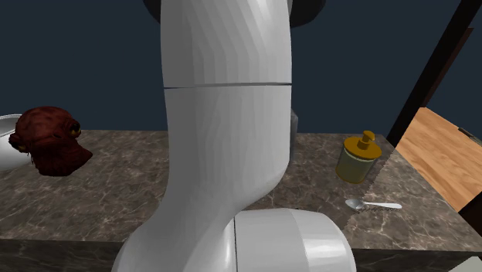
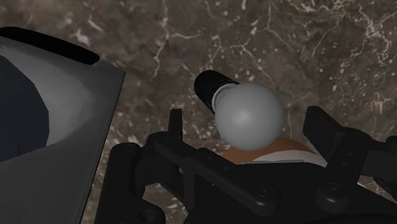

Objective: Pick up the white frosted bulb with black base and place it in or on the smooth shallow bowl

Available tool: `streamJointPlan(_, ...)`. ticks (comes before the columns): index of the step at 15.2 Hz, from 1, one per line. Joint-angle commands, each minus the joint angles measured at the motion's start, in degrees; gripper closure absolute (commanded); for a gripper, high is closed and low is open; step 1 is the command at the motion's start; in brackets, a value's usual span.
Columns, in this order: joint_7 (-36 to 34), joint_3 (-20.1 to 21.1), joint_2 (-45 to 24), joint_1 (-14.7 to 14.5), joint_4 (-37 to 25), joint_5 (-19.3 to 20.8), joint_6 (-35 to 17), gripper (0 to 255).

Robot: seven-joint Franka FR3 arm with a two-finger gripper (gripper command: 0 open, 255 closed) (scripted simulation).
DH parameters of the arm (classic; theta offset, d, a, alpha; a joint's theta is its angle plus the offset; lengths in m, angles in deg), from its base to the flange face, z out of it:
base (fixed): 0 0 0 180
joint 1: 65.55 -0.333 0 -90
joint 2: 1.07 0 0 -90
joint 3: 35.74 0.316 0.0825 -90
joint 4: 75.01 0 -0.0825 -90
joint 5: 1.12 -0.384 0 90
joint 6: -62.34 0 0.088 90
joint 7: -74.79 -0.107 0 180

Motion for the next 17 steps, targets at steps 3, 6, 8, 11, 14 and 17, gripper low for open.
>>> streamJointPlan(3, 0.0, 0.0, 0.0, 0.0, 0.0, 0.0, 0.0, 0)
streamJointPlan(6, 0.0, 0.0, 0.0, 0.0, 0.0, 0.0, 0.0, 255)
streamJointPlan(8, 0.0, 0.0, 0.0, 0.0, 0.0, 0.0, 0.0, 255)
streamJointPlan(11, 0.0, 0.0, 0.0, 0.0, 0.0, 0.0, 0.0, 255)
streamJointPlan(14, -0.2, -0.1, 0.6, -0.1, 0.1, 0.2, 0.5, 255)
streamJointPlan(17, -0.7, -0.4, 2.5, -0.3, 0.1, 0.8, 2.4, 255)
